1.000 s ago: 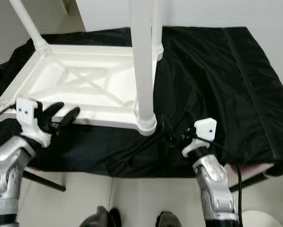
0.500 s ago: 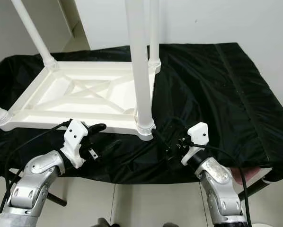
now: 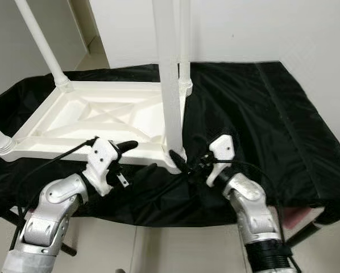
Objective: Building children table
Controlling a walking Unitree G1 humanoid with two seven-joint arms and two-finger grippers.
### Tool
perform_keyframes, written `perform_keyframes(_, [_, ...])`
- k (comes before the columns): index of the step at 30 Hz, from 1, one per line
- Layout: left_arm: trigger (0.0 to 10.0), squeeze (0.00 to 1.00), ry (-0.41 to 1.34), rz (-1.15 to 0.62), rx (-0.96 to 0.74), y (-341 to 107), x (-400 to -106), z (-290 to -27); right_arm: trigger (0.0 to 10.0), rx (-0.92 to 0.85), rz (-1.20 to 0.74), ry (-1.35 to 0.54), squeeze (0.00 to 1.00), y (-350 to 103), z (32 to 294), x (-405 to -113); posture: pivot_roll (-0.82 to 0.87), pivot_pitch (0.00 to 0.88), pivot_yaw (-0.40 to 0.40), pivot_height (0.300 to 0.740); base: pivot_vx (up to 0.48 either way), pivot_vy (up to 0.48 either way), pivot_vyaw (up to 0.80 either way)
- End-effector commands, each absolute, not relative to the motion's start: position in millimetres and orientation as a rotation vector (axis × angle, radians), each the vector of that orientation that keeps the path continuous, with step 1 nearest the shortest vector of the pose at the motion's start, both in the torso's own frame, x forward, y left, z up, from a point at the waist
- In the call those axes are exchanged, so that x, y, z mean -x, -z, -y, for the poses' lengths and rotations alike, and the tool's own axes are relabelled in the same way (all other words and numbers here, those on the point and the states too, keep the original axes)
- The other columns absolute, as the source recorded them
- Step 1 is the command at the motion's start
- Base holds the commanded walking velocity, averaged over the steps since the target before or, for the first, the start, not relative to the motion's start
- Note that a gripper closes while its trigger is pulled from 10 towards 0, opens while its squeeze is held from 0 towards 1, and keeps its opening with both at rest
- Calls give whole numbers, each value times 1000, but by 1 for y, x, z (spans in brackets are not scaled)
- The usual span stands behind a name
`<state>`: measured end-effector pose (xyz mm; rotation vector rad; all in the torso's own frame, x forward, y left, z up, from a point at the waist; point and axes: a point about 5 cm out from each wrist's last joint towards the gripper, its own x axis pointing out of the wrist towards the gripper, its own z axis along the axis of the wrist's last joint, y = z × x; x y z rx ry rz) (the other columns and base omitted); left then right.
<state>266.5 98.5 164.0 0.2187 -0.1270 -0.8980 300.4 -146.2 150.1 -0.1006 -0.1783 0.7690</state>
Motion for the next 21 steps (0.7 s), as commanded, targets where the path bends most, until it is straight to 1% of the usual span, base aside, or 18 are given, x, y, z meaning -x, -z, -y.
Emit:
perform_keyframes(1, [10000, 0, 756, 137, -223, -165, -276, -104, 10000, 116, 174, -789, 0, -146, 138, -307, -109, 0, 108, 740, 0, 0, 0])
perform_keyframes(3, [10000, 0, 756, 137, -223, -165, -276, -104, 10000, 116, 174, -789, 0, -146, 138, -307, -109, 0, 108, 740, 0, 0, 0])
perform_keyframes(6, [10000, 0, 761, 142, -220, -167, -279, -102, 10000, 118, 179, -793, 0, -146, 131, -315, -105, 0, 105, 740, 0, 0, 0])
perform_keyframes(7, [10000, 0, 761, 146, -223, -167, -279, -101, 9569, 120, 176, -794, 0, -145, 130, -317, -98, 0, 104, 740, 0, 0, 0])
perform_keyframes(8, [10000, 0, 761, 146, -223, -167, -279, -101, 9569, 120, 176, -794, 0, -145, 130, -317, -98, 0, 104, 740, 0, 0, 0])
perform_keyframes(9, [10000, 0, 758, 148, -227, -167, -279, -101, 7412, 122, 168, -794, 0, -143, 130, -319, -92, 0, 100, 740, 0, 0, 0])
perform_keyframes(11, [10000, 0, 756, 150, -232, -167, -279, -101, 7412, 124, 164, -796, 0, -142, 130, -320, -92, 0, 100, 740, 0, 0, 0])
perform_keyframes(12, [10000, 0, 755, 151, -234, -167, -278, -101, 6588, 127, 158, -793, 0, -140, 130, -321, -81, 0, 94, 740, 0, 0, 0])
perform_keyframes(13, [10000, 0, 754, 152, -235, -167, -278, -101, 4902, 127, 154, -793, 0, -139, 130, -322, -75, 0, 87, 740, 0, 0, 0])
perform_keyframes(14, [10000, 0, 756, 154, -239, -167, -277, -101, 4353, 125, 150, -797, 0, -137, 129, -324, -75, 0, 87, 740, 0, 0, 0])
perform_keyframes(15, [10000, 0, 756, 154, -239, -167, -277, -101, 4353, 125, 150, -797, 0, -137, 129, -324, -75, 0, 87, 740, 0, 0, 0])
perform_keyframes(16, [10000, 0, 756, 156, -244, -167, -277, -101, 5412, 123, 141, -804, 0, -136, 129, -325, -71, 0, 85, 740, 0, 0, 0])
perform_keyframes(17, [10000, 0, 756, 156, -244, -167, -277, -101, 5412, 123, 141, -804, 0, -136, 129, -325, -71, 0, 85, 740, 0, 0, 0])
perform_keyframes(19, [10000, 0, 756, 159, -247, -167, -276, -100, 8863, 137, 127, -807, 0, -131, 130, -326, -66, 0, 84, 740, 0, 0, 0])
perform_keyframes(20, [10000, 0, 756, 160, -248, -167, -275, -100, 10000, 139, 122, -807, 0, -130, 131, -326, -66, 0, 84, 740, 0, 0, 0])
perform_keyframes(21, [10000, 0, 756, 160, -248, -167, -275, -100, 10000, 139, 122, -807, 0, -130, 131, -326, -66, 0, 84, 740, 0, 0, 0])
